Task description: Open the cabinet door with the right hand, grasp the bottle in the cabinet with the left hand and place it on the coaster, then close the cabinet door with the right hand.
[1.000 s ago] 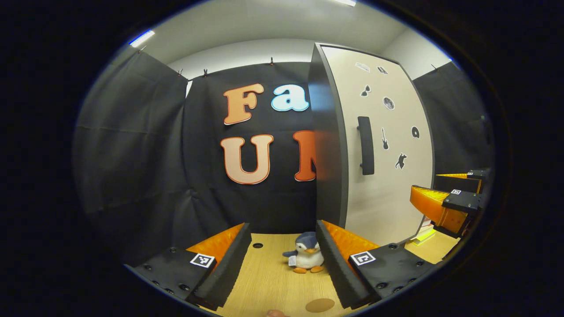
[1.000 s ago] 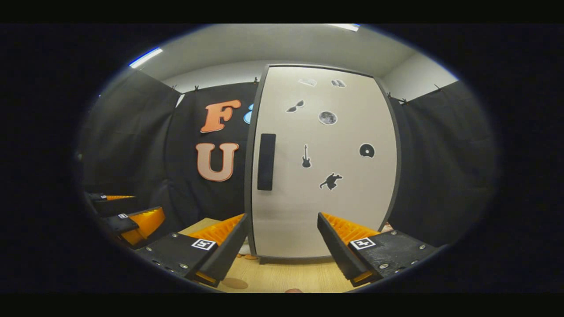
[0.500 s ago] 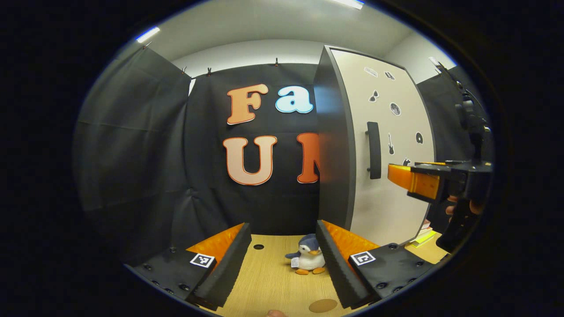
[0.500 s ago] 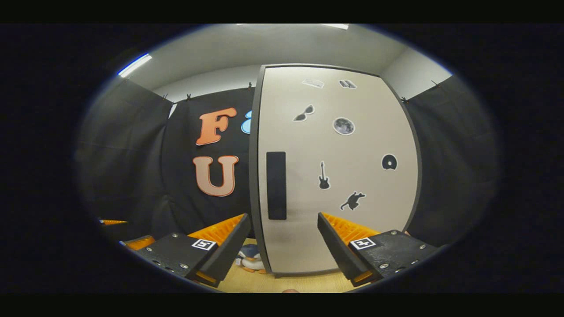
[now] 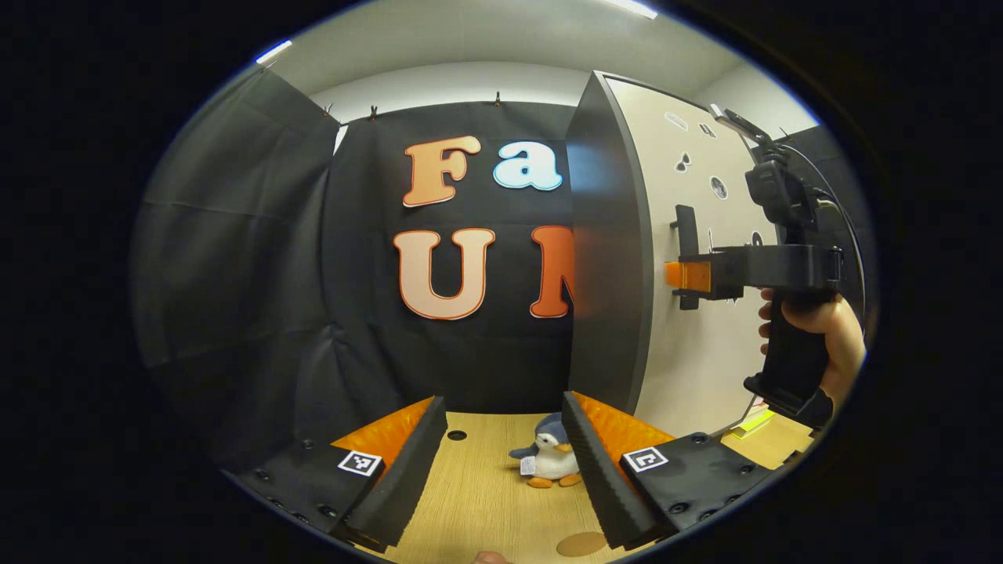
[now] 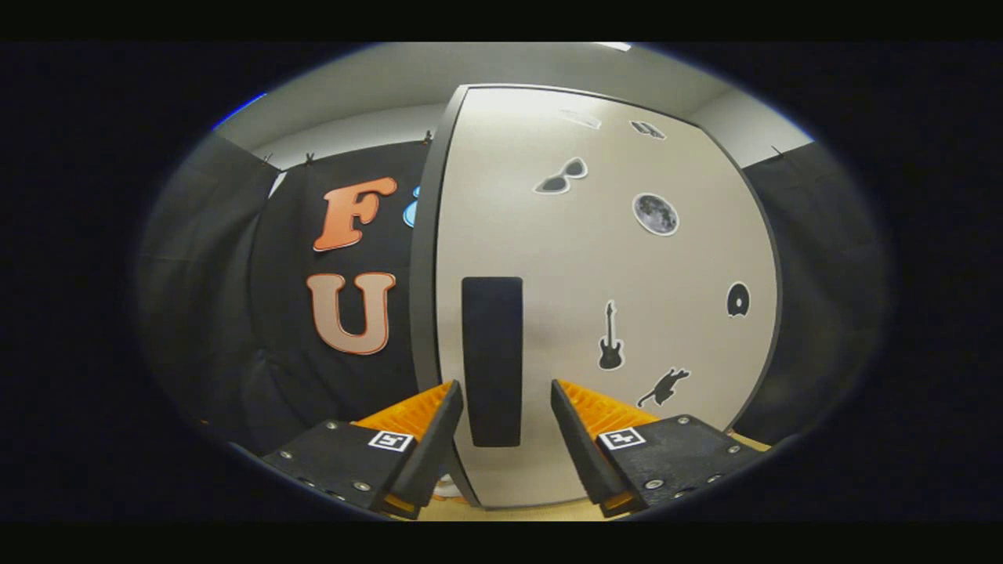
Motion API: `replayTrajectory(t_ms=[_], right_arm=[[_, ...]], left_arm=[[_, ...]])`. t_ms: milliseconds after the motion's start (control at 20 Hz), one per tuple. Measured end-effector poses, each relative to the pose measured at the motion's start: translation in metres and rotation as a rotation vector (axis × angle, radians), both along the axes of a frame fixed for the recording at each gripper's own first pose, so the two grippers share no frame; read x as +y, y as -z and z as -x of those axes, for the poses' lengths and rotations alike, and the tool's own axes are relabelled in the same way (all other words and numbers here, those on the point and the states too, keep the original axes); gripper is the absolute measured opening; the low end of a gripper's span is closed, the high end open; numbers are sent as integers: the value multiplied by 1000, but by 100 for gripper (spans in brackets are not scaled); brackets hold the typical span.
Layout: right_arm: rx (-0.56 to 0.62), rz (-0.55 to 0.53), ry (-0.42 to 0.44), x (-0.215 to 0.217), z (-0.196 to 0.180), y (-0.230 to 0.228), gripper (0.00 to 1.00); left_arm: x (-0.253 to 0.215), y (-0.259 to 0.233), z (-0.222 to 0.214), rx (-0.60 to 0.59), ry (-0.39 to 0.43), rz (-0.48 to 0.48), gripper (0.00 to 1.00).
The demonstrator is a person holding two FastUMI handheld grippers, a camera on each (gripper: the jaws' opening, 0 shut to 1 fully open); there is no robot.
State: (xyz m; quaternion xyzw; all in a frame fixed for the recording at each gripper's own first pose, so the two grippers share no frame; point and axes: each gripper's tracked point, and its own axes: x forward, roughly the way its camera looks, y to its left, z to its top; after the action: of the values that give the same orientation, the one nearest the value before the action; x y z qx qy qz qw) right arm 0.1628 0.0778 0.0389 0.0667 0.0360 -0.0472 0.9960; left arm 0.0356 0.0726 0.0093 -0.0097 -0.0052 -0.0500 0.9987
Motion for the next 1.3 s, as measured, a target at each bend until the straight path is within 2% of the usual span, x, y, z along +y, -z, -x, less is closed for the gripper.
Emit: replayTrajectory(t_ms=[50,100,200,350,400,450,550,600,650,950,1100,1300], right_arm=[[2,-20,-10,3,-1,0,67],[5,-49,-23,8,-4,1,51],[1,-63,-7,7,-5,1,37],[3,-63,7,8,-2,2,27],[2,-72,5,7,-1,1,19],[-2,-81,2,8,1,0,21],[-13,-90,-4,8,4,0,15],[-15,-92,-7,7,7,-1,20],[-20,-94,-12,7,11,-1,18],[-35,-108,-34,-2,49,0,18],[-33,-103,-57,-8,57,0,16],[-22,-100,-98,-16,65,2,18]], left_arm=[[0,1,-3,1,7,-3,96],[0,2,-7,1,14,-7,96],[-1,2,-13,-4,27,-14,96],[-2,4,-15,3,48,-21,96],[-3,4,-15,3,51,-21,96],[-3,4,-16,2,49,-20,96],[-2,2,-15,0,35,-13,96],[-2,2,-14,2,28,-10,96],[-1,2,-15,4,24,-8,96],[0,-5,-15,-4,5,0,96],[-12,-19,-9,-13,15,-8,94],[-47,-12,23,-17,28,-1,94]])
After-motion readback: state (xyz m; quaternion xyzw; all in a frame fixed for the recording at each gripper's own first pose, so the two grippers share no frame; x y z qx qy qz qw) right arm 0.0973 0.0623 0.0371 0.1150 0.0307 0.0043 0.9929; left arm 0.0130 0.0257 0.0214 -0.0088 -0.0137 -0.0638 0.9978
